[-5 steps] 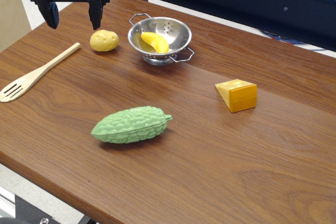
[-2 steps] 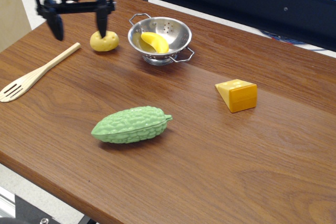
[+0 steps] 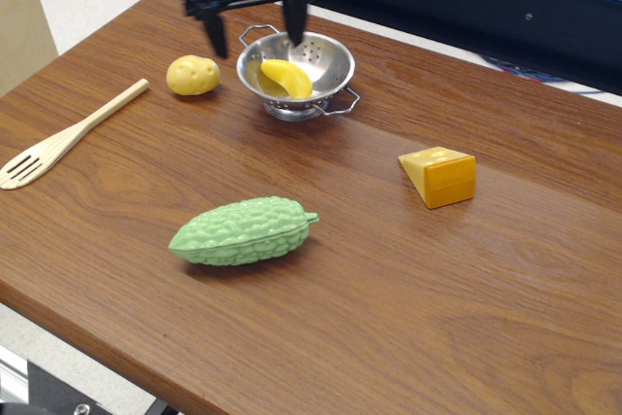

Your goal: Take banana out of colander

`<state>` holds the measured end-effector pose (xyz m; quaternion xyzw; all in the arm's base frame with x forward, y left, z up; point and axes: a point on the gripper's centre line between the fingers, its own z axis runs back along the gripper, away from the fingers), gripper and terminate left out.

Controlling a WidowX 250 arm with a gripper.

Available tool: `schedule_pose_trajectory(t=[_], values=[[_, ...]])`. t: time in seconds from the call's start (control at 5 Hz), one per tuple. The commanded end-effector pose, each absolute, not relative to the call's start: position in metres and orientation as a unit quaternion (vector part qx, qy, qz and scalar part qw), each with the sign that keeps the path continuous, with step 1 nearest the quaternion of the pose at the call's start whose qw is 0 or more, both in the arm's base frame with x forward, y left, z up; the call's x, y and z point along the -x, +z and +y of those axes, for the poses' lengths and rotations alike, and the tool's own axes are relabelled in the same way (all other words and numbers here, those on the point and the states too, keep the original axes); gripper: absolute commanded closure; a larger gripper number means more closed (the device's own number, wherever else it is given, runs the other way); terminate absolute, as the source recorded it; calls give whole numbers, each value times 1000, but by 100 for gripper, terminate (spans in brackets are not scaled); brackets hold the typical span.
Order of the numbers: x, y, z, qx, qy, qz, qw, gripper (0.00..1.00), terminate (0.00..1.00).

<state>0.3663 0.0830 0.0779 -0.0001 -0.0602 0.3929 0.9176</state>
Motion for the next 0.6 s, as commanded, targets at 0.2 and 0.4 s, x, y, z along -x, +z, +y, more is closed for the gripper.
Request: schedule_pose_trajectory(t=[0.2, 0.4], values=[[-397, 77, 75, -12, 416, -101, 904, 0, 0], [-399, 64, 75, -25, 419, -106, 901, 0, 0]])
